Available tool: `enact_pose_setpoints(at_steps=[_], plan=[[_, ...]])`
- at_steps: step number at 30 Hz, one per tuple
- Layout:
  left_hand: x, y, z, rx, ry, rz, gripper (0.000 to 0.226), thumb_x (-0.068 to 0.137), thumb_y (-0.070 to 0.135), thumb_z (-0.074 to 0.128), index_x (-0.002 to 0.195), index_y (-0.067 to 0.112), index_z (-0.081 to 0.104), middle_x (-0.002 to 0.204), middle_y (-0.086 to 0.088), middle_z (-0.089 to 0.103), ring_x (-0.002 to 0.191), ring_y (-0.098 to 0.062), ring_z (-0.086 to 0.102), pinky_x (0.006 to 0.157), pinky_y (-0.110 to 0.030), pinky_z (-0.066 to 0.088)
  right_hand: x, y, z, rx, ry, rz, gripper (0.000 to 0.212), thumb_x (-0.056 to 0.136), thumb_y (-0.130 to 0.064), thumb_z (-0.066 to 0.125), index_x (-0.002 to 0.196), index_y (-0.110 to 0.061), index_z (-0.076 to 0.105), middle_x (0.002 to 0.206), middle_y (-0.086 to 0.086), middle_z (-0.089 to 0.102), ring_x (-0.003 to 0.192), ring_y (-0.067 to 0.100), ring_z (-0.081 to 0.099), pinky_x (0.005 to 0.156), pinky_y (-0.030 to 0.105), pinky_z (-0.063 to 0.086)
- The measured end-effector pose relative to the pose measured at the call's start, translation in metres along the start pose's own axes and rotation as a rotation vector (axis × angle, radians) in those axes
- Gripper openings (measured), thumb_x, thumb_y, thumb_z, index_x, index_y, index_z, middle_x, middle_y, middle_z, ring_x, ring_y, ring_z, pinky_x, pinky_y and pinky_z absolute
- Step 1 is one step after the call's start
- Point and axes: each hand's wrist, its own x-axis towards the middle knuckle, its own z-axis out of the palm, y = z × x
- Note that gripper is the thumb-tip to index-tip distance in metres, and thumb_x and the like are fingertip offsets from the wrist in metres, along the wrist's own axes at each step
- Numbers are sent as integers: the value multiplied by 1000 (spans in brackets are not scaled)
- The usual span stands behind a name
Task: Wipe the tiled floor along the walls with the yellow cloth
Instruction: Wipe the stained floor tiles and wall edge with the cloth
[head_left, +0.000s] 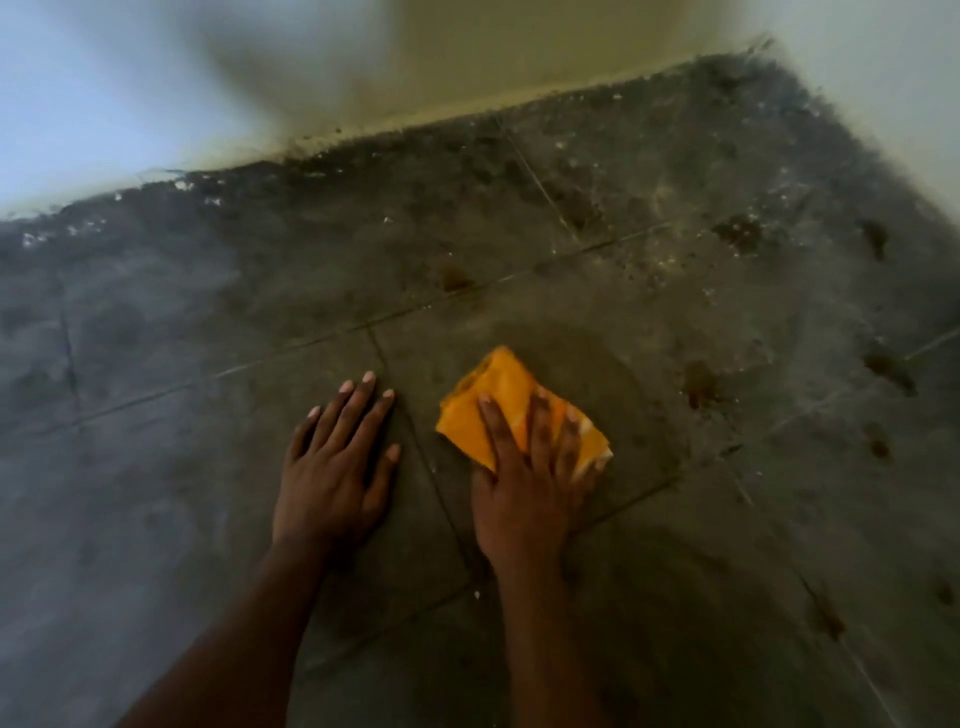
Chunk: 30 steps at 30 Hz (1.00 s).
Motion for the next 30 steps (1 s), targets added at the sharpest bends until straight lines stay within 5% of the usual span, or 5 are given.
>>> enact_pose_setpoints(at_steps=[7, 12, 17, 24, 30], plan=[[-3, -6, 4, -25, 15, -49, 65, 105, 53, 30, 166, 30, 22, 175, 5, 12, 162, -15, 6, 130, -37, 3, 70, -3, -5, 61, 8, 432, 65, 96, -56, 55, 154, -58, 26, 175, 1, 4, 158, 42, -6, 114, 81, -1], [-2, -4, 5, 36, -17, -80, 67, 104, 57, 23, 166, 33, 17, 175, 6, 8, 162, -14, 2, 131, -44, 3, 53, -42, 9, 23, 16, 107, 69, 92, -59, 53, 155, -57, 27, 175, 1, 8, 159, 39, -2, 112, 72, -20], [20, 3, -13, -7, -21, -128, 67, 102, 55, 27, 163, 28, 31, 172, 0, 28, 160, -21, 20, 127, -46, 18, -12, 6, -1, -35, -13, -90, 78, 85, -58, 56, 156, -59, 23, 173, -2, 17, 159, 36, 13, 119, 70, 0], [137, -25, -26, -10, 0, -98, 66, 109, 41, 40, 166, 18, 16, 175, -5, 12, 162, -21, 5, 131, -47, 9, 151, -30, -1, 189, -16, 655, 65, 98, -60, 44, 156, -59, 16, 174, 5, -9, 155, 45, -21, 110, 83, -5], [147, -38, -3, -12, 107, -231, 61, 110, 48, 31, 166, 27, 21, 175, 4, 12, 162, -17, 7, 131, -46, 8, 115, -50, 29, -63, -14, -331, 71, 89, -60, 48, 154, -63, 20, 174, -3, 13, 160, 35, 8, 118, 74, -1]])
